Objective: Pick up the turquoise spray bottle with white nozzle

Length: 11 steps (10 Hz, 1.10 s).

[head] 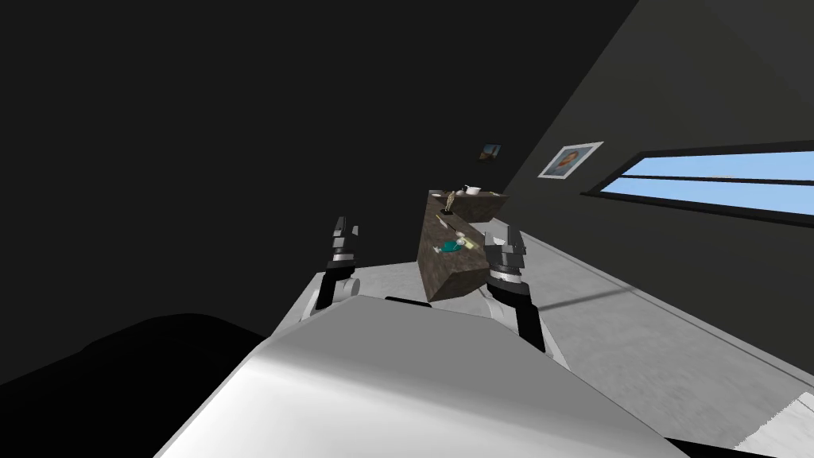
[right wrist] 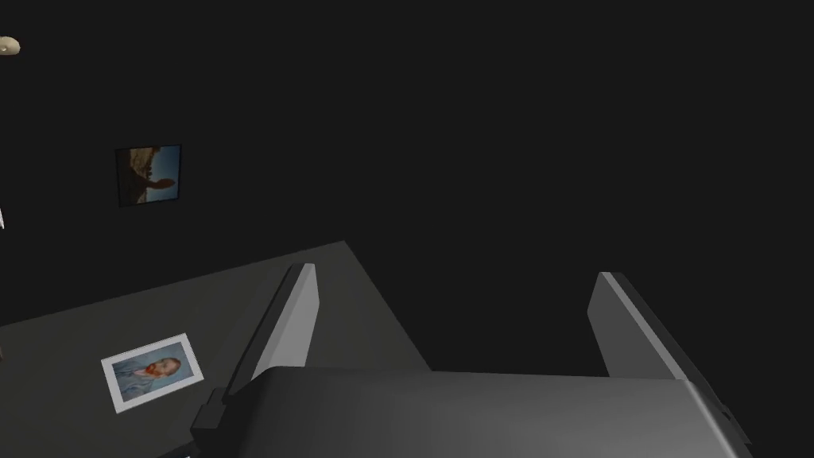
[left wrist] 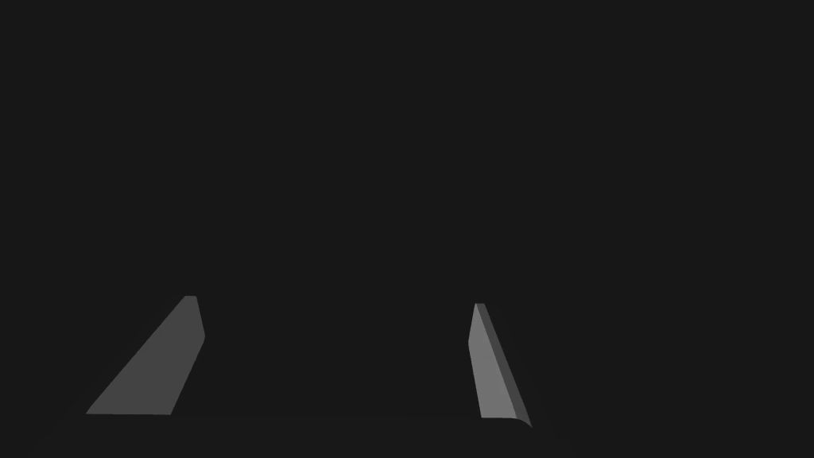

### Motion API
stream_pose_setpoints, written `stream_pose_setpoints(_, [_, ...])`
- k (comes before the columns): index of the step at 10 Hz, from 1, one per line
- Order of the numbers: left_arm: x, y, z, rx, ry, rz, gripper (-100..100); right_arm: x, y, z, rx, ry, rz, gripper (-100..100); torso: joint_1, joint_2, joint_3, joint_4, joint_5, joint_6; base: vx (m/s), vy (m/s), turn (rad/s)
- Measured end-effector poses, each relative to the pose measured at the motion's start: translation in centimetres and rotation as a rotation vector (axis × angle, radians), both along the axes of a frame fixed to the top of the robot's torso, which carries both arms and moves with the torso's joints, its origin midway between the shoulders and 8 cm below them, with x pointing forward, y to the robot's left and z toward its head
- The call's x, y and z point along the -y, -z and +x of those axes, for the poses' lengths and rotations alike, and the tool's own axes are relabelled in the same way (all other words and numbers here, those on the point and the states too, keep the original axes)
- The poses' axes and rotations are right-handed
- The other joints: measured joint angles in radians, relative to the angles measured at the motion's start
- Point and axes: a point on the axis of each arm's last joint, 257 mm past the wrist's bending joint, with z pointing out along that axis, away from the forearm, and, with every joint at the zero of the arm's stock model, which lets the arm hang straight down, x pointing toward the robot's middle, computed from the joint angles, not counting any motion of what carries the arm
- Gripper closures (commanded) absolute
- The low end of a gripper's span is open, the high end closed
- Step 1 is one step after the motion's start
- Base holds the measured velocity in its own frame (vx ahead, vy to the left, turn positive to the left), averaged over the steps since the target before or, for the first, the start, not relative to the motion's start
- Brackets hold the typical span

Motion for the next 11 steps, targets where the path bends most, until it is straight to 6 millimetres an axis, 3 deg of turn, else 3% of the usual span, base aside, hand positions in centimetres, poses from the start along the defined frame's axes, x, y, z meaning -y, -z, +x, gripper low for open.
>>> stream_pose_setpoints(11, [0.0,0.0,0.0,0.000,0.000,0.000,0,-4.1,-0.5,1.8,-0.045,-0.103,-0.293,-100,-0.001,0.000,0.000,0.000,0.000,0.000,0.006,0.059,0.037])
